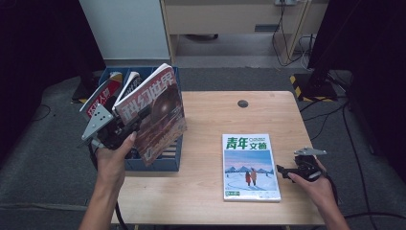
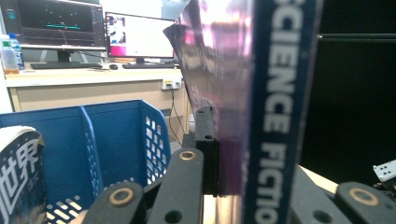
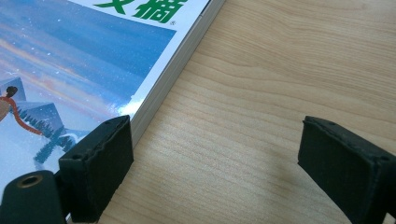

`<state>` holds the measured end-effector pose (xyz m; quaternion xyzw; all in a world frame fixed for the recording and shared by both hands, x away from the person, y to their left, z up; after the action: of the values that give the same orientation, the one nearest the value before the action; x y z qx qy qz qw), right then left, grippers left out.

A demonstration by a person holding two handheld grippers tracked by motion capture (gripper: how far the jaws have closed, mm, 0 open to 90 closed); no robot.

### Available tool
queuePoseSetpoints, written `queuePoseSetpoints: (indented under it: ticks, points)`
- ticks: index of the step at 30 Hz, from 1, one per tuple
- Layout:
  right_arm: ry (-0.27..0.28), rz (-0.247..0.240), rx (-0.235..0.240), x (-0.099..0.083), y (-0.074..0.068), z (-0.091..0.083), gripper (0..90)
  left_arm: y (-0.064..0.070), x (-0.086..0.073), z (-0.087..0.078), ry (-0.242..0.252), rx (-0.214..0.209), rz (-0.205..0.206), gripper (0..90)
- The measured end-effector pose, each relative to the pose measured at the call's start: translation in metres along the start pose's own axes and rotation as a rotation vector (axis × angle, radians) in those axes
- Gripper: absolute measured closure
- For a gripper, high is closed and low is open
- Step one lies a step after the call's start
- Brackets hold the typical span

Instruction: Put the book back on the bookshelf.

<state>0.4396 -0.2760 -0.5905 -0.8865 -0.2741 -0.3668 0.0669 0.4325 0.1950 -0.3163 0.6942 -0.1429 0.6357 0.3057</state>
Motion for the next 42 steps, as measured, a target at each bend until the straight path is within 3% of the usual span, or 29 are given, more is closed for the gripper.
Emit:
queuePoseSetpoints:
  ticks: [21, 42]
  points:
    - [-0.001, 0.003, 0.002, 0.0, 0.0, 0.0, 10.7, -0.011, 0.01, -0.015, 0.018, 0.032, 0.005, 84.1]
    - [0.001, 0.005, -0.004, -0.001, 0.002, -0.001, 10.8, -0.031, 0.014, -0.031, 0.034, 0.092, -0.003, 84.1]
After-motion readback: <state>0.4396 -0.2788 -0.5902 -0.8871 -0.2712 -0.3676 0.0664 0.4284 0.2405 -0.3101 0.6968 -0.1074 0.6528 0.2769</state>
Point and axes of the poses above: each handheld gripper's, and its own axes: z roughly forward along the jaws, x roughly out of its top, y roughly to its right, the point moved 10 cm from there along z, roughly forward along the jaws, and after that the axes turned 11 degrees about -z, right-handed, at the moved point
